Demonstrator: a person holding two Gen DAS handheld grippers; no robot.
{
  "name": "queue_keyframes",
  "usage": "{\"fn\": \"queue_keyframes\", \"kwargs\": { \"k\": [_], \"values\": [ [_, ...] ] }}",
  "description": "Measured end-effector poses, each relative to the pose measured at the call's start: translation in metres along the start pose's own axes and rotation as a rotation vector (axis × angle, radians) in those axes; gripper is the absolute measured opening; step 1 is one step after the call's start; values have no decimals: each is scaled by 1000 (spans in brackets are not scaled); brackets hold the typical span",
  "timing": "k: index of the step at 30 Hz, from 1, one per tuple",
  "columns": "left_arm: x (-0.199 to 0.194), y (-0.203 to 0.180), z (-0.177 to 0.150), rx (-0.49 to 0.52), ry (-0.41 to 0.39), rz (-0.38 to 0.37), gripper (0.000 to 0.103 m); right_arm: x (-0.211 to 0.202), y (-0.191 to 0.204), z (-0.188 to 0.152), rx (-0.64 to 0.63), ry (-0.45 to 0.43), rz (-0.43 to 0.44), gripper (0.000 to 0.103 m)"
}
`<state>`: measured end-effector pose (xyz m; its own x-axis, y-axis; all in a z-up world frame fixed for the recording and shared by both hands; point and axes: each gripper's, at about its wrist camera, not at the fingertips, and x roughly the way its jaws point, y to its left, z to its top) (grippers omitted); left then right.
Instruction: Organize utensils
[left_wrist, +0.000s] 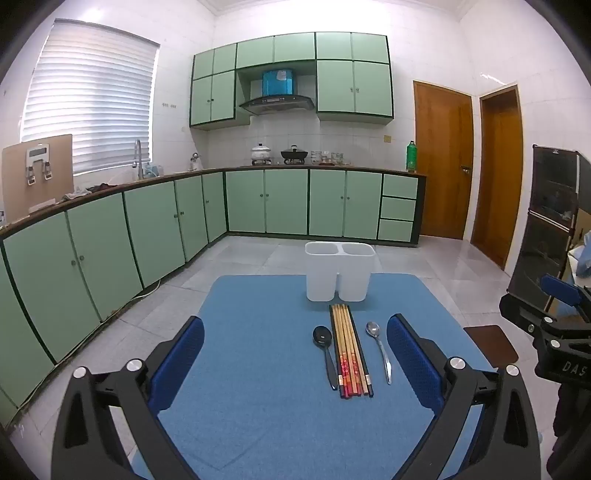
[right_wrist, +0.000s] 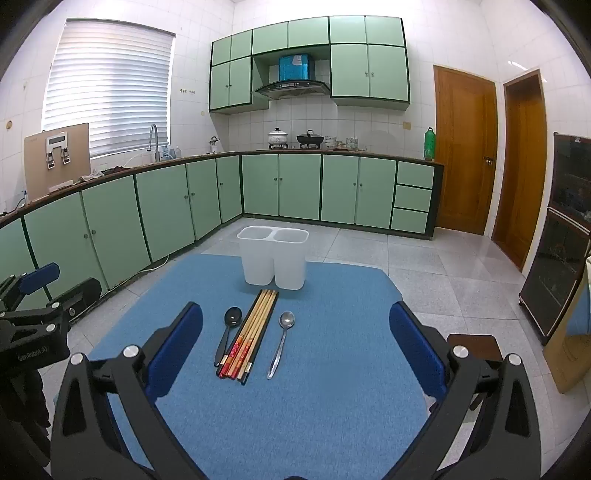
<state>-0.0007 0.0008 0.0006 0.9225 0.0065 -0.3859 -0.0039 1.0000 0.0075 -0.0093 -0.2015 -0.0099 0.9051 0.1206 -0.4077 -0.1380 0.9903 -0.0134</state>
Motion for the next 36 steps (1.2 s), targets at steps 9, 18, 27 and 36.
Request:
{"fn": "queue_keyframes", "kwargs": {
  "k": [9, 18, 27, 36],
  "values": [
    [-2, 2, 2, 0, 5, -6, 97, 1, 0, 0, 3, 4, 1, 98],
    [-8, 1, 0, -1, 5, -7, 97, 0, -1, 1, 6, 2, 2, 98],
    [-11, 0, 1, 4, 5, -8, 97, 0, -1, 1, 7, 2, 4, 98],
    [1, 10, 1, -2, 7, 0, 97, 0, -3, 1, 8, 2, 4, 98]
  ]
}}
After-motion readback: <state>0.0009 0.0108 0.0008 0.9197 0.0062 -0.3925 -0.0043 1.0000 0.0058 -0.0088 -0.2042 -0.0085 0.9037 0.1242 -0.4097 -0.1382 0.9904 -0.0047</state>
